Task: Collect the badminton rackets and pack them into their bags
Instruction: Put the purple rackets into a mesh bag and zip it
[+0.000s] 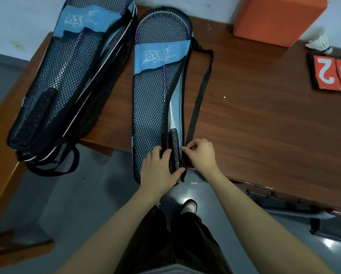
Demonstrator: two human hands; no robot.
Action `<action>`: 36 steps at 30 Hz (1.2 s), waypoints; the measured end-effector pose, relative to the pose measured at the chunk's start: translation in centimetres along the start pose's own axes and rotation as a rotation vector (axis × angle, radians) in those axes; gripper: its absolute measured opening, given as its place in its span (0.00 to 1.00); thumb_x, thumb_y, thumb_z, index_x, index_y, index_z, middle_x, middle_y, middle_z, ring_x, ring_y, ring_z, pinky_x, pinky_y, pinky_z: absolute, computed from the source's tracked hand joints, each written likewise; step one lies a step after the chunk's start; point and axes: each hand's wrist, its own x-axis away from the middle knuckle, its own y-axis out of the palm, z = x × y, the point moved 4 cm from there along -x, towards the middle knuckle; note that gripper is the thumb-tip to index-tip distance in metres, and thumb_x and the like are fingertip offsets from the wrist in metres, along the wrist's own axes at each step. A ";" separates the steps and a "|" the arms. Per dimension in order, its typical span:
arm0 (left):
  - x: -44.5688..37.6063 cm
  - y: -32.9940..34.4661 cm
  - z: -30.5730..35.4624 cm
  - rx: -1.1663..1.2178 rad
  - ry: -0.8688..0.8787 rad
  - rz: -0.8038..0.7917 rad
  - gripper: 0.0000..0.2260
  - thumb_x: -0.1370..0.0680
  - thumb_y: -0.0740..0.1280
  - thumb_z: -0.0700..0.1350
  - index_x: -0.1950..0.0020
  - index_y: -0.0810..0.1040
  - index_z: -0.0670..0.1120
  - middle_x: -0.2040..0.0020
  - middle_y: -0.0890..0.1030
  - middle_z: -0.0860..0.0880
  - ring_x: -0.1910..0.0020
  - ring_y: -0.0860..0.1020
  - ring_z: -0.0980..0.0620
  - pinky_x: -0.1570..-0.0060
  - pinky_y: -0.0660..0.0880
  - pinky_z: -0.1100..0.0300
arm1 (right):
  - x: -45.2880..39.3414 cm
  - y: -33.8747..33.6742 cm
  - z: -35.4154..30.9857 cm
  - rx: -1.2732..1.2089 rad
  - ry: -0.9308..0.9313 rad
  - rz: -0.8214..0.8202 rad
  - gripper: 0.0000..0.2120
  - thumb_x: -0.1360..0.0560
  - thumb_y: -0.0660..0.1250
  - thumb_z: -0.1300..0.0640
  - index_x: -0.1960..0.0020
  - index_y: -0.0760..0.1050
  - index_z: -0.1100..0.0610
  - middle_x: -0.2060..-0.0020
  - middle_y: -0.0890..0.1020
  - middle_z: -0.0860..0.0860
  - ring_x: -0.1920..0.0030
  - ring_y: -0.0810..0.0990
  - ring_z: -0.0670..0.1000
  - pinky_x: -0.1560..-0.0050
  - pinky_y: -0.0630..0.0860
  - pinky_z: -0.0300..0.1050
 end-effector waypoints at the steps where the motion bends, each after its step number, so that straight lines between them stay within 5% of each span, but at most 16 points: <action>1: 0.0 0.1 0.1 -0.009 -0.019 -0.018 0.29 0.29 0.67 0.61 0.34 0.69 0.46 0.37 0.68 0.44 0.41 0.69 0.43 0.44 0.68 0.50 | -0.2 0.1 -0.2 0.005 0.007 0.003 0.09 0.29 0.70 0.51 0.56 0.79 0.57 0.56 0.79 0.55 0.49 0.73 0.56 0.54 0.65 0.44; 5: -0.2 0.0 0.6 0.073 -0.062 -0.041 0.30 0.29 0.67 0.58 0.33 0.64 0.46 0.36 0.63 0.44 0.40 0.67 0.44 0.46 0.70 0.52 | -1.2 0.7 -1.0 0.116 -0.059 -0.079 0.05 0.28 0.69 0.53 0.59 0.79 0.55 0.56 0.81 0.54 0.50 0.76 0.58 0.52 0.72 0.47; 9: -0.3 0.2 0.3 0.123 -0.040 -0.044 0.30 0.30 0.69 0.56 0.32 0.64 0.47 0.37 0.63 0.43 0.41 0.67 0.44 0.52 0.72 0.54 | -1.0 0.8 -1.3 0.112 -0.098 -0.158 0.05 0.27 0.65 0.57 0.62 0.74 0.54 0.57 0.79 0.52 0.51 0.74 0.56 0.54 0.66 0.45; 14: 0.9 0.2 -0.3 0.354 -0.073 -0.010 0.30 0.29 0.70 0.52 0.30 0.65 0.51 0.34 0.62 0.45 0.36 0.65 0.49 0.44 0.73 0.53 | 1.2 -0.5 -1.5 -0.403 -0.006 -0.240 0.09 0.23 0.61 0.62 0.62 0.67 0.55 0.65 0.73 0.51 0.64 0.71 0.47 0.61 0.70 0.42; 21: 1.4 -1.3 0.6 0.600 -0.165 0.113 0.24 0.32 0.74 0.46 0.37 0.73 0.52 0.41 0.64 0.51 0.41 0.66 0.57 0.42 0.59 0.73 | 2.7 -1.3 -1.1 -0.708 0.150 -0.292 0.05 0.19 0.56 0.57 0.54 0.67 0.54 0.61 0.75 0.54 0.67 0.77 0.49 0.70 0.77 0.40; 28: -0.2 -2.8 2.7 0.592 -0.209 0.145 0.26 0.32 0.74 0.48 0.35 0.73 0.51 0.42 0.64 0.53 0.44 0.64 0.61 0.45 0.58 0.74 | 4.0 -1.8 0.4 -0.928 0.252 -0.576 0.06 0.22 0.63 0.57 0.56 0.74 0.59 0.61 0.82 0.58 0.63 0.81 0.54 0.54 0.80 0.50; 34: -0.1 -2.7 4.2 0.650 -0.209 0.157 0.24 0.31 0.74 0.48 0.36 0.73 0.52 0.41 0.66 0.53 0.42 0.67 0.59 0.42 0.61 0.70 | 3.8 -4.4 1.2 -0.933 0.178 -0.536 0.07 0.21 0.61 0.59 0.58 0.69 0.56 0.59 0.78 0.61 0.63 0.78 0.55 0.49 0.78 0.54; 36: -0.1 -2.6 4.9 0.661 -0.211 0.184 0.26 0.31 0.74 0.49 0.35 0.73 0.51 0.41 0.69 0.53 0.42 0.69 0.58 0.42 0.63 0.69 | 3.7 -5.3 1.7 -0.931 0.165 -0.508 0.06 0.21 0.62 0.58 0.57 0.69 0.57 0.59 0.74 0.62 0.64 0.77 0.55 0.55 0.78 0.50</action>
